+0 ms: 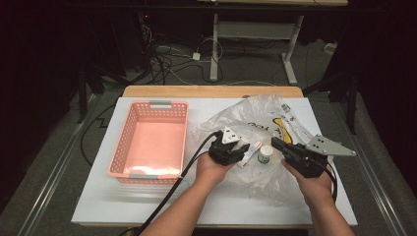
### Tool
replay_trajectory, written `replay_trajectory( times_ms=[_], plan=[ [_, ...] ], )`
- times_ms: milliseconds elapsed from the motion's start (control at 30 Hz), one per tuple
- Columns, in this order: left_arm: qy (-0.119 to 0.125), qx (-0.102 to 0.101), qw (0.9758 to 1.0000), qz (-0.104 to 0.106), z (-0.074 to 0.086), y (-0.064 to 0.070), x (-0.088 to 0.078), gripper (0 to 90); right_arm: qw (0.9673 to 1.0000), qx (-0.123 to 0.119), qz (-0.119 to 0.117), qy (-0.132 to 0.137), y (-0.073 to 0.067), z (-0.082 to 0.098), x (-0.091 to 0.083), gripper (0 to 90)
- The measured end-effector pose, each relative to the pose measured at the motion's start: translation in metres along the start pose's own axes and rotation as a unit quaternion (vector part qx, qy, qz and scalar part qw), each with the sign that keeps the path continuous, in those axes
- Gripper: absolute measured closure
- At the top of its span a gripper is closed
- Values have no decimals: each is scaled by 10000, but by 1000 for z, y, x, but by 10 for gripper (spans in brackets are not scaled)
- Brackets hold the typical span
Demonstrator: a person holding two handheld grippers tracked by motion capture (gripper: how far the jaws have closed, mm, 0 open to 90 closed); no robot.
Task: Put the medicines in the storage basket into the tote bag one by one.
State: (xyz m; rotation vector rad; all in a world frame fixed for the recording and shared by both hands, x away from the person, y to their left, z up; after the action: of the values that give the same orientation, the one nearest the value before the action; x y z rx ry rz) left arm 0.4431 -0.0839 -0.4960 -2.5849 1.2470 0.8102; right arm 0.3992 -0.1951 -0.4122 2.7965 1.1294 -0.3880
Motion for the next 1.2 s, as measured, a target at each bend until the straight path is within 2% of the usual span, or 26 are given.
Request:
replay_trajectory(
  times_ms=[267,467,633,867,1200],
  plan=[
    [132,-24,9999,-50,-7,-1,16,582,10000,25,-3,-2,1,0,0,900],
    [15,-40,9999,-151,-3,-8,31,581,10000,22,-3,-2,2,1,0,900],
    [-72,-97,9998,-156,-2,-11,42,581,10000,15,-20,-4,1,1,0,900],
    [8,-148,9998,-118,-10,-8,50,580,10000,43,-23,-33,2,3,1,900],
    [-72,-249,9996,-137,-5,-10,57,564,10000,56,-26,-50,2,4,1,900]
  ],
)
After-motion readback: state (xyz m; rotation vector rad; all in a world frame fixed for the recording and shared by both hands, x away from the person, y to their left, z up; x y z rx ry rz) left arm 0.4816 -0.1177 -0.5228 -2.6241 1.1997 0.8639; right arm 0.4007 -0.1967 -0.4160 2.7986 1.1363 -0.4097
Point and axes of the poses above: each handheld gripper's, and its own axes: x roughly forward along the jaws, z roughly out of its underside, y roughly to its right, the point moved 10 cm from there along x, roughly forward along the jaws, and after that the axes turned 1 degree about -y, right-handed, at the moved point
